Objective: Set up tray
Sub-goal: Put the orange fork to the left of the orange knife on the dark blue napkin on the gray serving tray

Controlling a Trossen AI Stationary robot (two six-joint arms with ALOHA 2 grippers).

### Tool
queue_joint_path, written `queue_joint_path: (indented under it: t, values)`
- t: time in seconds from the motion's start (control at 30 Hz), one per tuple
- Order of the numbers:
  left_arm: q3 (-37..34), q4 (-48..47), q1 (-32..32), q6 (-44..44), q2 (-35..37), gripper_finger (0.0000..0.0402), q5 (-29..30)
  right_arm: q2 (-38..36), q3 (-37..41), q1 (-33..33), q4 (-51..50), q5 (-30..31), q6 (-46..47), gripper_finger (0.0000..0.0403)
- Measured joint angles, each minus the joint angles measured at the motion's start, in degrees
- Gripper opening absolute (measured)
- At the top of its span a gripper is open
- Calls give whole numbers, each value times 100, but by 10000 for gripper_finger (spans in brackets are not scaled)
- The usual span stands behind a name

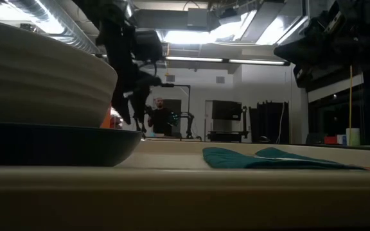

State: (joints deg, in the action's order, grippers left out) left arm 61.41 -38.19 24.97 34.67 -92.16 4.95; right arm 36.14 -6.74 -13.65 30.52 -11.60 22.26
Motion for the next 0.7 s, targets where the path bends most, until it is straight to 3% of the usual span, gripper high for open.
queue_joint_path:
  t: [0.37,0.7]
  values:
    - [-2,-40,0,-34,-964,176,270,0,0,0,-2,0,114,10]
    - [-4,90,-1,-93,-1217,169,475,0,-2,0,-7,0,317,10]
